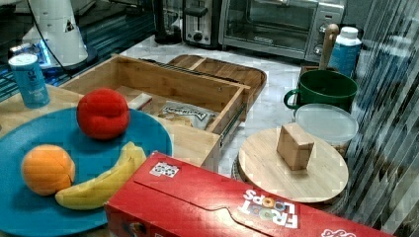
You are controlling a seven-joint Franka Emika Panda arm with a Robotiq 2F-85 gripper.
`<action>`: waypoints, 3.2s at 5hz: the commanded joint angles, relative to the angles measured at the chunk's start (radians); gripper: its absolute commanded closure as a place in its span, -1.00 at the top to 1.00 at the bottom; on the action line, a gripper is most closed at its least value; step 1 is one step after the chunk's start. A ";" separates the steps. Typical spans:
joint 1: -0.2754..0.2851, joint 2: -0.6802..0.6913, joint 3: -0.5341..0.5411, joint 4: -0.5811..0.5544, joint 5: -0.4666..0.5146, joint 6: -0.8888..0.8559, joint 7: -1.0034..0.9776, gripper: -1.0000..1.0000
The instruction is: Close the drawer.
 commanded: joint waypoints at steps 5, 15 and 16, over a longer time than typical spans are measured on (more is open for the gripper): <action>0.054 0.033 0.072 0.022 -0.005 -0.066 -0.136 1.00; 0.024 0.107 0.233 -0.379 -0.161 0.412 -0.451 -1.00; 0.009 0.128 0.230 -0.374 -0.139 0.434 -0.489 -1.00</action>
